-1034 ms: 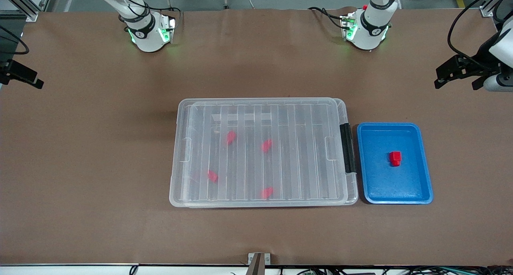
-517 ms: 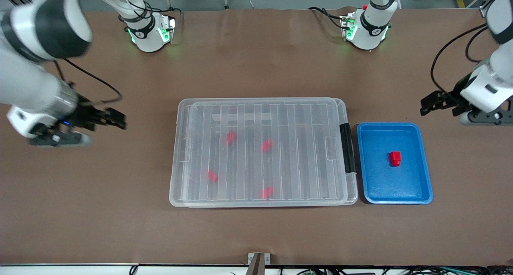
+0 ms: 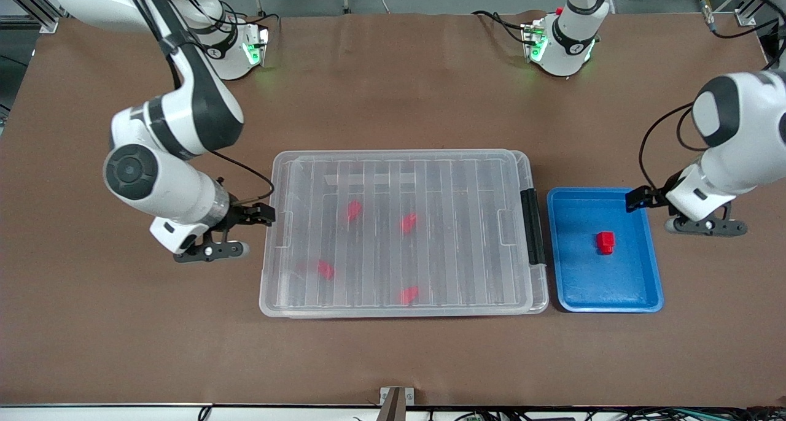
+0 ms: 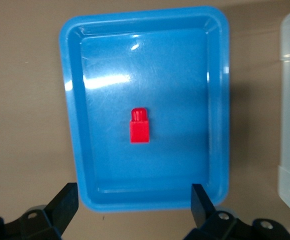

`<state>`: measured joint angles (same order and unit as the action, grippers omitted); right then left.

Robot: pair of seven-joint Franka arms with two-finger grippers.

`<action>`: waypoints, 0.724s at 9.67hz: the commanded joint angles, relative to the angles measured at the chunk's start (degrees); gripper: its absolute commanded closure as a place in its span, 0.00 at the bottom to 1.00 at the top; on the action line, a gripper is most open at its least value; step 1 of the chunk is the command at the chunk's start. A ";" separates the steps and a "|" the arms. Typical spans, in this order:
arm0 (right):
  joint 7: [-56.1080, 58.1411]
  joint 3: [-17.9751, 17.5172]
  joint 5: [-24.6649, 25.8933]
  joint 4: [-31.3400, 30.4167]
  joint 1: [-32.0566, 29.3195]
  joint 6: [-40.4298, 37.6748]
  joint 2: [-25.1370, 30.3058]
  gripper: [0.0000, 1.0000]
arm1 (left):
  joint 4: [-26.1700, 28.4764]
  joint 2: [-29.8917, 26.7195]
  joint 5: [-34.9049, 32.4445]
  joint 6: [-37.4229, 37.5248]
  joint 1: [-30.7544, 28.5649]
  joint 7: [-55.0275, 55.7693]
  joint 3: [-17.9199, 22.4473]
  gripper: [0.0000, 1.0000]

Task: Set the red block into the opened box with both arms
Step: 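Move the left gripper to the red block while the right gripper reaches the lid, then close the left gripper on the red block in the blue tray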

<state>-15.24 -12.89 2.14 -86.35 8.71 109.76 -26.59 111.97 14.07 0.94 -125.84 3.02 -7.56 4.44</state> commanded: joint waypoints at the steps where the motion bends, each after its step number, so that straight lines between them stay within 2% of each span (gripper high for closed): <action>1: -1.98 -0.20 2.86 0.13 0.26 2.20 -1.88 0.00 | 0.18 8.32 0.64 -7.03 0.32 -0.53 0.04 0.01; 2: -1.98 -0.20 3.30 0.13 0.17 2.64 -3.02 0.00 | 0.18 8.86 2.30 -7.40 0.14 -0.70 0.04 0.01; 4: -1.90 -0.20 4.36 0.04 -0.09 4.31 -4.69 0.00 | 0.00 14.90 3.02 -14.12 0.32 -0.62 0.04 0.01; 7: -1.90 -0.03 6.90 0.04 -0.62 5.63 -5.84 0.00 | -0.61 17.64 3.02 -15.31 0.32 0.69 0.13 0.02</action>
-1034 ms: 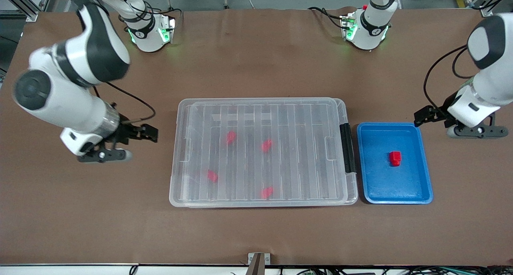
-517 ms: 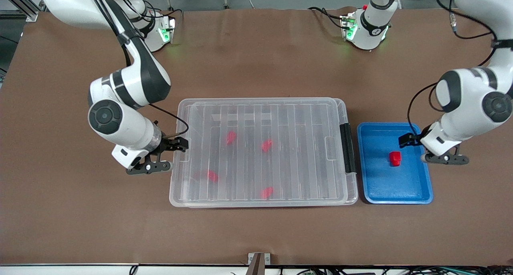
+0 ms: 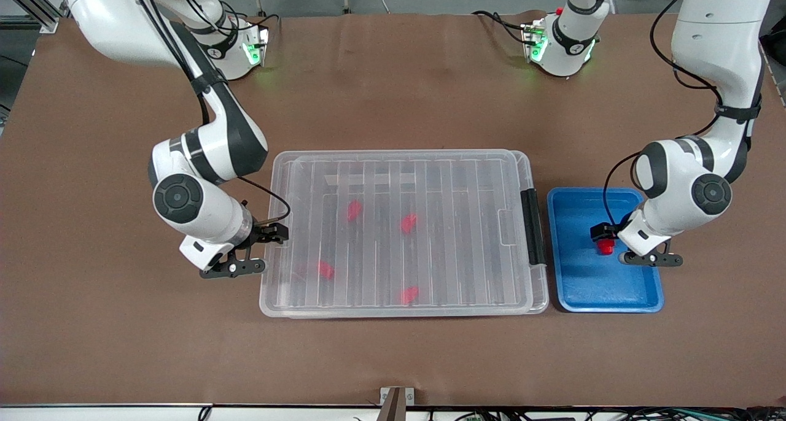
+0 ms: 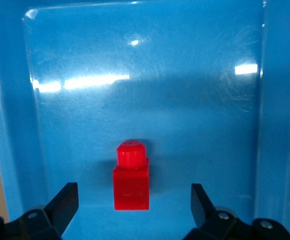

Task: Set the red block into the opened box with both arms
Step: 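Close the left gripper on the red block in the blue tray, then slide the lid open with the right gripper while the left gripper lifts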

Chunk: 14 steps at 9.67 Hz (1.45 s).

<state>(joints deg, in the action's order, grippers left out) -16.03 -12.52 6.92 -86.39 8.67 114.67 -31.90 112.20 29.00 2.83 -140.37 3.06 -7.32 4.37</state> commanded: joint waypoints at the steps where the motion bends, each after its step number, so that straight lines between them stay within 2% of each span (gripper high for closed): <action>1: -1.11 -0.40 3.44 0.08 -1.19 0.64 -0.53 0.00 | -1.10 4.21 1.21 -1.30 0.37 1.42 0.20 0.06; 3: -0.23 -0.40 3.63 0.08 -3.03 -0.58 -0.45 0.00 | -0.49 4.31 1.12 -1.75 0.19 1.52 0.20 0.11; 4: 0.90 -0.40 3.63 0.00 -3.74 -0.85 -0.19 0.00 | -0.40 4.40 1.12 -1.74 0.19 1.51 0.20 0.17; 5: 2.91 -0.40 3.63 0.08 -5.05 -1.99 0.08 0.00 | -0.40 4.40 1.12 -1.74 0.11 1.51 0.20 0.28; 6: 5.98 -0.22 3.63 0.08 -6.71 -3.22 0.43 0.00 | -0.31 4.49 1.12 -1.74 0.11 1.34 0.20 0.46; 7: 8.71 -0.05 3.63 0.08 -8.21 -4.10 1.04 0.00 | -0.31 4.84 1.12 -1.74 0.11 0.99 0.29 0.76; 8: 11.43 -0.04 3.63 0.26 -9.62 -5.24 1.48 0.00 | -0.31 4.84 1.03 -1.66 0.11 0.90 0.29 0.90; 9: 14.68 0.04 3.63 0.35 -11.46 -5.95 1.75 0.00 | -0.31 4.49 0.77 -1.13 0.11 0.81 0.29 0.99; 10: 17.32 0.13 3.63 0.43 -12.96 -6.65 1.84 0.00 | -0.31 2.75 0.60 0.52 0.11 0.90 0.38 1.00; 12: 24.34 4.06 3.63 0.70 -13.24 -7.09 2.63 0.00 | -0.40 -5.14 0.51 5.97 0.19 1.86 0.29 1.00; 13: 27.51 5.48 3.63 0.96 -13.32 -7.10 2.72 0.00 | -0.40 -8.49 0.42 6.25 0.28 1.95 -0.41 1.00; 14: 29.20 6.71 3.54 1.05 -13.32 -7.01 2.72 0.00 | -0.49 -10.52 0.42 6.43 0.28 2.74 -2.94 1.00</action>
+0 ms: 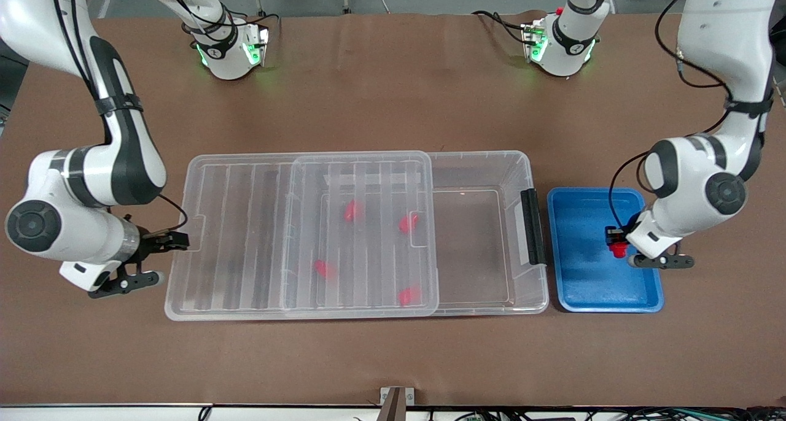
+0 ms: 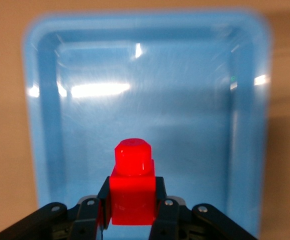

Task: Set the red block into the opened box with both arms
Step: 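Carry the red block with the left gripper over the opened box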

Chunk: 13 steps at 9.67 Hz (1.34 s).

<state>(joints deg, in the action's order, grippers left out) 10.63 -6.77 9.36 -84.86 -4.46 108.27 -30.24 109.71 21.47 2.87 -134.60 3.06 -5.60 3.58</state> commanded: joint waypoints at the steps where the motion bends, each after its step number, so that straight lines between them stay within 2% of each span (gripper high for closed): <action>1: 3.42 1.32 0.84 -0.39 -0.20 -0.60 1.06 0.00 | 1.74 -4.84 0.38 0.92 0.28 5.55 -4.87 1.00; 2: 3.43 1.33 0.84 -0.39 -0.20 -0.60 1.06 0.00 | 1.30 -5.82 0.29 2.40 0.28 10.30 -8.30 1.00; 4: 2.73 1.24 -0.21 2.75 0.24 -1.73 1.15 0.00 | -1.77 -5.13 0.21 4.00 0.54 12.54 -15.06 1.00; 5: -0.49 1.24 -3.35 5.56 0.42 -5.66 1.84 0.00 | -3.00 -4.43 0.21 4.00 0.81 12.63 -17.71 1.00; 6: -8.53 1.32 -6.17 7.15 0.33 -8.05 4.03 0.00 | -3.79 -3.55 0.21 4.08 0.98 15.06 -20.87 1.00; 7: -14.53 1.33 -6.80 7.17 -0.10 -8.16 7.62 0.00 | -4.32 -2.24 -0.49 4.08 1.07 19.00 -23.33 1.00; 8: -16.33 1.50 -6.81 7.17 -0.28 -9.64 10.70 0.00 | -5.72 0.65 -3.63 3.82 1.25 21.31 -25.88 1.00; 9: -16.78 3.33 -6.72 7.17 -0.46 -12.35 14.12 0.00 | -8.08 5.11 -8.10 3.65 1.42 24.81 -28.61 1.00; 11: -15.82 8.77 -9.51 6.82 -0.46 -16.04 19.31 0.00 | -10.91 12.85 -19.42 2.25 2.21 34.38 -30.47 1.00; 12: -15.21 10.71 -11.80 6.81 -0.46 -20.68 21.43 0.00 | -11.01 15.59 -23.05 -0.02 2.13 37.12 -31.26 1.00; 13: -15.03 11.16 -11.99 6.81 -0.46 -23.51 23.02 0.00 | -11.01 17.53 -24.13 -2.31 2.13 37.76 -31.27 1.00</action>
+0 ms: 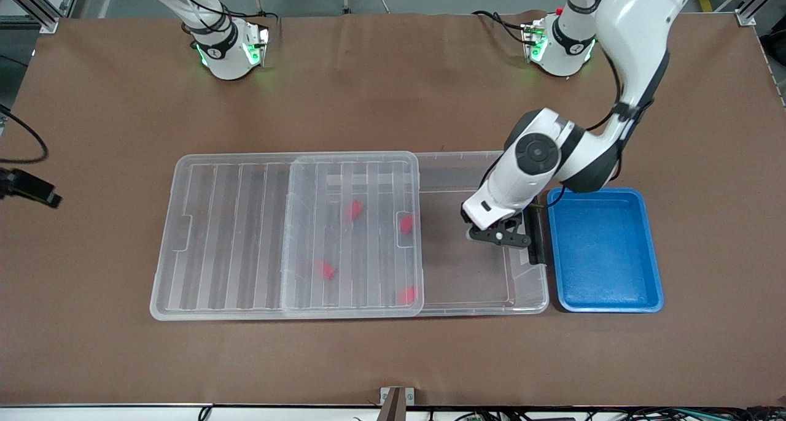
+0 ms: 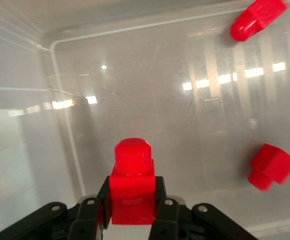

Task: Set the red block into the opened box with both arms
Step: 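Carry the red block with the left gripper over the opened box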

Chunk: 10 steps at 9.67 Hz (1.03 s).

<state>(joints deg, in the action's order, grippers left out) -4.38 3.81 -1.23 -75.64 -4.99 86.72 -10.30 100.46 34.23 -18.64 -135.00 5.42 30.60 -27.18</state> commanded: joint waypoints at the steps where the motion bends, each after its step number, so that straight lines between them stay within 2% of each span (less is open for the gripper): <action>1: -0.02 0.67 -1.32 -2.58 0.16 -3.47 3.70 0.00 | -1.67 6.70 -2.71 -3.93 -0.23 1.56 -0.51 1.00; 4: 0.07 0.67 -1.32 -2.67 -0.02 -3.57 3.62 0.00 | -2.02 10.40 -4.82 -6.77 -0.41 1.48 -0.42 0.98; 5: 0.07 0.67 -1.32 -2.67 -0.02 -3.75 3.62 0.00 | -2.81 11.20 -5.35 -6.77 -0.32 1.56 -0.42 0.92; 6: 0.16 0.67 -1.32 -2.67 0.07 -3.84 3.62 0.00 | -2.99 11.12 -5.00 -6.68 -0.58 1.65 -0.51 0.68; 7: 0.16 0.67 -1.32 -2.67 0.07 -3.75 3.62 0.00 | -3.16 10.86 -4.74 -6.68 -0.76 1.74 -0.51 0.23; 8: 2.42 0.67 -1.06 -2.67 0.07 -3.75 3.71 0.00 | -3.34 10.16 -4.65 -6.59 -1.02 1.74 -0.60 0.00; 10: 5.25 0.76 -0.70 -3.02 -0.10 -3.75 3.79 0.00 | -3.34 6.30 -4.12 -4.41 -1.29 2.00 -1.38 0.00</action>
<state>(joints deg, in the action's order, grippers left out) -0.61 4.51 -1.63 -77.16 -4.88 82.82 -7.78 96.38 42.36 -22.14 -141.20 4.54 31.34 -27.95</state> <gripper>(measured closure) 0.000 0.229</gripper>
